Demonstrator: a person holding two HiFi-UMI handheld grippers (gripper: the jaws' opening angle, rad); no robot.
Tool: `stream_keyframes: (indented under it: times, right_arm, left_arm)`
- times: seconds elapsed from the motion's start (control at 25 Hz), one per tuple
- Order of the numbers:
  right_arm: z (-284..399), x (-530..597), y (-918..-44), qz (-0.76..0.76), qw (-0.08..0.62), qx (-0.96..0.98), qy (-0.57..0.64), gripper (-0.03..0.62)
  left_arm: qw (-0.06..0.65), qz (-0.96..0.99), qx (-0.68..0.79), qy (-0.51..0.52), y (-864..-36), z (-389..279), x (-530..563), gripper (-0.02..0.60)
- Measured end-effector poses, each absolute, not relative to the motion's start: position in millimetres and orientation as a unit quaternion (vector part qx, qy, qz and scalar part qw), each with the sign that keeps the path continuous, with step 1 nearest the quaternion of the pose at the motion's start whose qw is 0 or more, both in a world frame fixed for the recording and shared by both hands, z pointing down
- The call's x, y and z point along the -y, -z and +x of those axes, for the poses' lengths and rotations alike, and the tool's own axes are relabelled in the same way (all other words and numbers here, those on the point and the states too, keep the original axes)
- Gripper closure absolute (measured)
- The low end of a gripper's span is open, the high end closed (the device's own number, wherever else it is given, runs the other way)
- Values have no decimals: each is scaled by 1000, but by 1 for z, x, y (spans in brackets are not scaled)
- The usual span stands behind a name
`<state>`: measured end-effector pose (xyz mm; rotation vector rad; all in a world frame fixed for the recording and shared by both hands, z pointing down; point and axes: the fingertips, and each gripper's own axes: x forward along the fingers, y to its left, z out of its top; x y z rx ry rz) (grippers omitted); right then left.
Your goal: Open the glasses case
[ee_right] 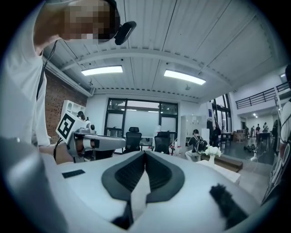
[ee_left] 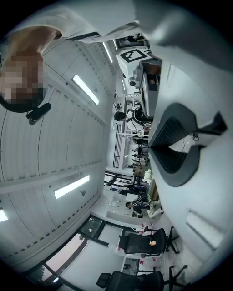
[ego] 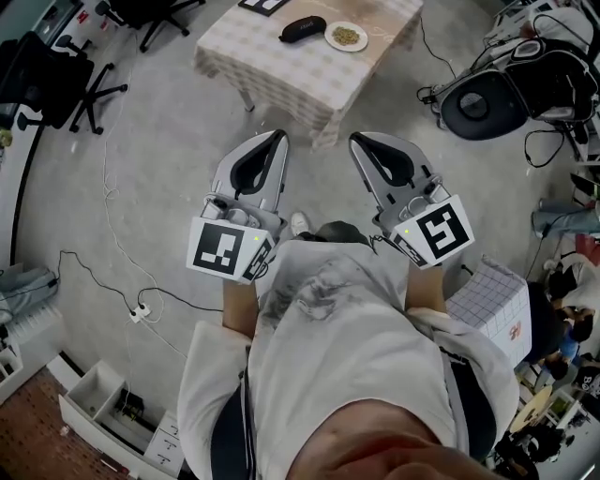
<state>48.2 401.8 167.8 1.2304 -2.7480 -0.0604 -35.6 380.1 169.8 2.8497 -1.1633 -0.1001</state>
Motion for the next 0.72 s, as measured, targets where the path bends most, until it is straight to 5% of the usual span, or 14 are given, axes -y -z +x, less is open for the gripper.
stream_keyframes:
  times: [0.72]
  right_arm:
    - [68,-280,-187,382,75,921,2,577]
  left_arm:
    - [43,919,391,11,-187,-9,-262,578]
